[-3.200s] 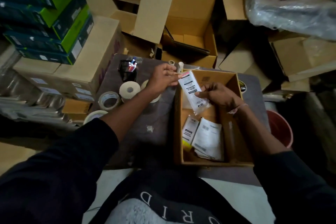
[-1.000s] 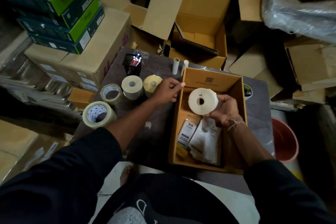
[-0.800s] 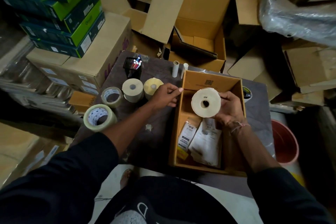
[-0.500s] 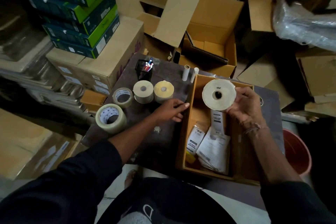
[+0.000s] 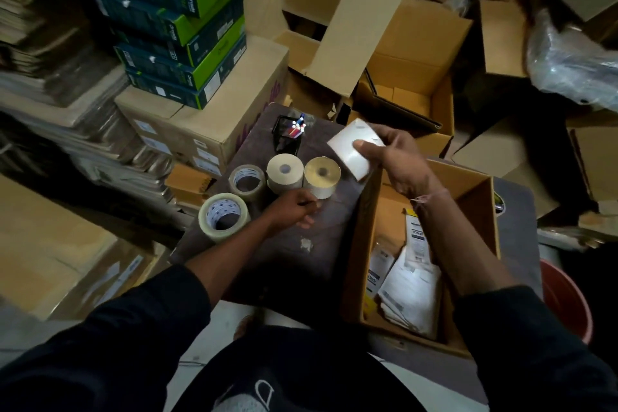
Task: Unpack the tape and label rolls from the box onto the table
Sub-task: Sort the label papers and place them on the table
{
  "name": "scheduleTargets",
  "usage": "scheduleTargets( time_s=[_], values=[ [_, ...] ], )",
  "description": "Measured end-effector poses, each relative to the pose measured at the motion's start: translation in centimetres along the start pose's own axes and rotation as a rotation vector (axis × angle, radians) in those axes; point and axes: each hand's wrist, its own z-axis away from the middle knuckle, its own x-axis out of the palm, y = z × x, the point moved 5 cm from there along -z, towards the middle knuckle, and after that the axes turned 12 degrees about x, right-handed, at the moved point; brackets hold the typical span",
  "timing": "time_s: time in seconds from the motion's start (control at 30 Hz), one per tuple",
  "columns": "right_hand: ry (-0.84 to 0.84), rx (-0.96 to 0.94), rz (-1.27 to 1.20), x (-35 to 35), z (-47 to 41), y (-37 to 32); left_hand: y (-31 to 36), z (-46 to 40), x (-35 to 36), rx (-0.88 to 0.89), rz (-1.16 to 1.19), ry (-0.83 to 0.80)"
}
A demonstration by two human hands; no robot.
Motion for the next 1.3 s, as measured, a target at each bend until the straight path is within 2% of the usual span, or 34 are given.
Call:
scheduleTargets(
  time_s=[0.17,0.27,0.33,0.47,0.57,0.67,0.8,0.9,1.03,1.17,1.3],
  values=[
    [0.249,-0.123,0.669,4.4,-5.0,1.3,-1.2,0.2,-2.7,-0.025,0.014,0.033],
    [0.301,-0.096,0.818,6.5,-6.9,2.5,-1.4,0.6,-3.7,-0.037,0.024,0.045],
    [0.278,-0.064,0.884,7.4,-7.1,3.5,-1.5,0.8,-5.0,-0.024,0.014,0.097],
    [0.150,-0.067,0.961,9.3,-6.4,5.8,-1.8,0.4,-9.6,0.037,-0.075,0.349],
    [0.075,0.020,1.010,11.3,-5.6,8.1,-1.4,0.1,-11.9,0.056,-0.075,0.458],
    [0.155,-0.005,1.106,13.9,-5.0,9.7,-1.0,0.0,-12.8,0.045,-0.059,0.441],
    [0.299,0.000,1.111,16.1,-4.3,13.6,-1.4,-0.1,-13.0,0.054,-0.071,0.385],
    [0.327,-0.059,1.260,16.6,-4.2,16.5,-1.7,-0.1,-13.3,0.058,-0.078,0.356],
    [0.342,-0.111,1.235,15.5,-3.8,16.3,-1.7,-0.2,-13.6,0.056,-0.063,0.337],
    [0.421,0.109,1.091,13.6,-3.9,17.0,-1.6,-0.4,-13.7,0.057,-0.051,0.336],
    [0.363,0.220,1.114,13.6,-4.9,17.2,-1.4,-0.6,-13.3,0.055,-0.072,0.327]
  ],
)
